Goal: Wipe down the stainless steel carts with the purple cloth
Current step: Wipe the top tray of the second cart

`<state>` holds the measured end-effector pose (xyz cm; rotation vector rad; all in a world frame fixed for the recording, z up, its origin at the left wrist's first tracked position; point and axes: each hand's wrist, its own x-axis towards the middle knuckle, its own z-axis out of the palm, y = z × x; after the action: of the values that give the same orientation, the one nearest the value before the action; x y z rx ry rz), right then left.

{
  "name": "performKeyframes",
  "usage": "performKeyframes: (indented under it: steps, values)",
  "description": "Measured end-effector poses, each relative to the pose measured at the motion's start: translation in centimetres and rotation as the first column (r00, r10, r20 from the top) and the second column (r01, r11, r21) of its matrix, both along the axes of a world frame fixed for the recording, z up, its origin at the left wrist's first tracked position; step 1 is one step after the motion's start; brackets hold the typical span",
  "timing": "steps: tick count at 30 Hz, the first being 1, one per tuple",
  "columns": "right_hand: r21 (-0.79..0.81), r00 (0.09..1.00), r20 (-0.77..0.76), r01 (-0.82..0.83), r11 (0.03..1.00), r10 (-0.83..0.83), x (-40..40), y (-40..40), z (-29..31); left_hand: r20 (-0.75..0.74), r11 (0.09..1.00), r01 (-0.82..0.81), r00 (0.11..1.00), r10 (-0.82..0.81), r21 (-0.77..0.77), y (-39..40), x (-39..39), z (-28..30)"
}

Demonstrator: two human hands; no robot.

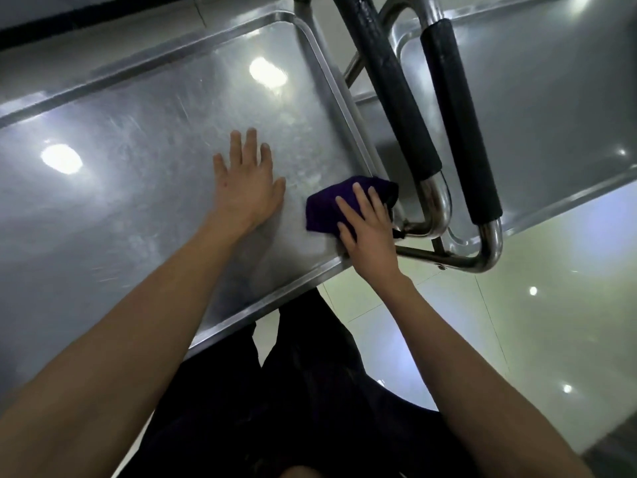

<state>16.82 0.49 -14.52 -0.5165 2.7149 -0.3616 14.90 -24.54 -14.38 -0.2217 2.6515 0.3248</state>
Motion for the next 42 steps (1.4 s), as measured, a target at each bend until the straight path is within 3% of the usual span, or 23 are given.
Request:
performKeyframes:
  steps: [7, 13, 19, 22, 28, 35, 42]
  values:
    - [0.089, 0.995, -0.096, -0.027, 0.996, 0.036, 3.1, 1.5, -0.2, -0.022, 1.000, -0.028, 0.999, 0.028, -0.002, -0.7, 0.4, 0.1]
    - [0.112, 0.991, -0.057, -0.113, 0.987, 0.119, 0.6, -1.9, -0.2, -0.074, 0.999, -0.033, 0.997, 0.035, 0.026, -1.6, 0.3, 0.6]
    - [0.105, 0.992, -0.074, -0.097, 0.990, 0.105, -3.0, -6.7, -0.6, -0.180, 0.971, -0.210, 0.957, 0.228, 0.113, -4.5, 1.7, 0.5]
    - [0.091, 0.987, -0.089, -0.128, 0.988, 0.136, -5.6, -9.6, -1.1, -0.151, 0.983, -0.167, 0.972, 0.178, 0.080, -4.9, 2.1, 0.4]
    - [0.062, 0.970, -0.094, -0.217, 0.974, 0.222, -12.4, -17.6, -1.5, -0.134, 0.932, -0.359, 0.922, 0.363, 0.056, -6.2, 5.3, 0.3]
    - [0.073, 0.943, -0.091, -0.315, 0.946, 0.321, -18.1, -27.1, -1.7, -0.057, 0.935, -0.355, 0.933, 0.355, 0.008, -7.1, 6.3, 0.0]
    - [0.056, 0.930, -0.121, -0.343, 0.938, 0.347, -19.2, -29.4, -2.2, 0.040, 0.923, -0.384, 0.922, 0.385, -0.038, -5.8, 7.8, -0.2]
